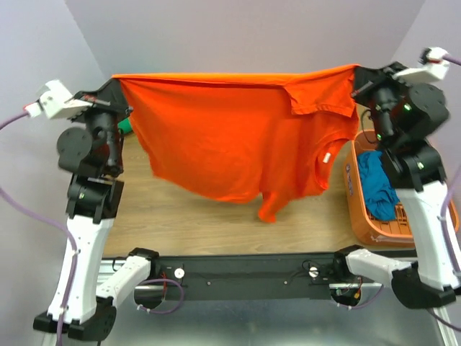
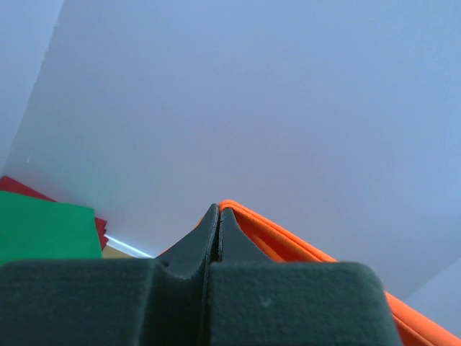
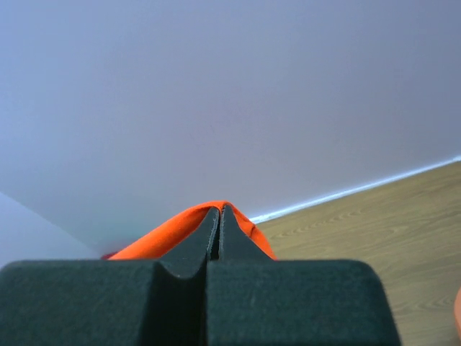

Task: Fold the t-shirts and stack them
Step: Flatten out the tshirt, then fold the flattened tshirt in 1/3 of the way

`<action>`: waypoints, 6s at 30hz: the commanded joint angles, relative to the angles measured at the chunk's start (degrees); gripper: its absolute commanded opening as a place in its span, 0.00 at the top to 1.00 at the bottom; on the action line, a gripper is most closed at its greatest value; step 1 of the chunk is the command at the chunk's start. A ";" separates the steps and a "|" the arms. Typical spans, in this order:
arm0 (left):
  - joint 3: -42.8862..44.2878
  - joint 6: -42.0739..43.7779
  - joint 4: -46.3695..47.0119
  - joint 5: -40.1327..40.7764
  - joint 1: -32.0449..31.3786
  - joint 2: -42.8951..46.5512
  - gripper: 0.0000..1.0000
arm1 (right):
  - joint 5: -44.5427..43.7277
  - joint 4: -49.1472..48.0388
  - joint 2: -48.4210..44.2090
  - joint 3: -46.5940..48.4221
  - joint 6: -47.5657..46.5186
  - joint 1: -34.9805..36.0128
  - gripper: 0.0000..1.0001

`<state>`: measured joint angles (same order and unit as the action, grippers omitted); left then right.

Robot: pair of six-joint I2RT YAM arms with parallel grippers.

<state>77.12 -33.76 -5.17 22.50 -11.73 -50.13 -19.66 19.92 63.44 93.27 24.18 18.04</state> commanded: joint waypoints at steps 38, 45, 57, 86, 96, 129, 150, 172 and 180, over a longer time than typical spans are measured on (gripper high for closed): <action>-39.66 -16.07 21.08 -17.93 10.85 -16.50 0.59 | 15.08 -7.35 11.79 -45.97 9.04 -7.06 0.39; -42.59 -19.32 8.09 -6.00 10.85 -11.75 0.46 | 17.72 -9.46 9.51 -54.23 13.34 -6.97 0.27; -33.26 -20.47 5.87 -7.56 10.32 -28.08 0.48 | 19.92 -19.39 17.33 -57.06 20.02 -6.27 0.29; -23.33 -30.75 -8.80 4.48 -0.23 -46.81 0.49 | 17.02 -23.44 20.85 -56.36 20.38 -5.30 0.30; -22.45 -29.96 -12.67 7.64 -0.23 -43.30 0.50 | 16.67 -23.53 20.41 -56.80 20.20 -5.39 0.30; -22.54 -25.40 -8.28 5.36 1.53 -46.11 1.00 | 9.30 -18.79 27.08 -51.36 14.58 1.46 0.37; -30.62 -23.20 -5.91 5.89 2.50 -32.24 1.00 | 2.08 -2.37 6.74 -54.78 17.03 7.80 0.99; -44.86 -24.69 -12.59 7.30 5.22 3.19 1.00 | 15.35 16.46 -23.80 -54.26 23.10 7.80 0.99; -45.22 -21.35 -3.63 4.83 5.22 -3.91 1.00 | 13.16 11.91 -12.31 -52.14 19.41 7.80 0.99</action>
<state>32.08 -56.88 -14.55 27.46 -6.81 -49.80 -5.28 33.58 45.60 39.27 45.74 25.52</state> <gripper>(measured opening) 0.006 0.009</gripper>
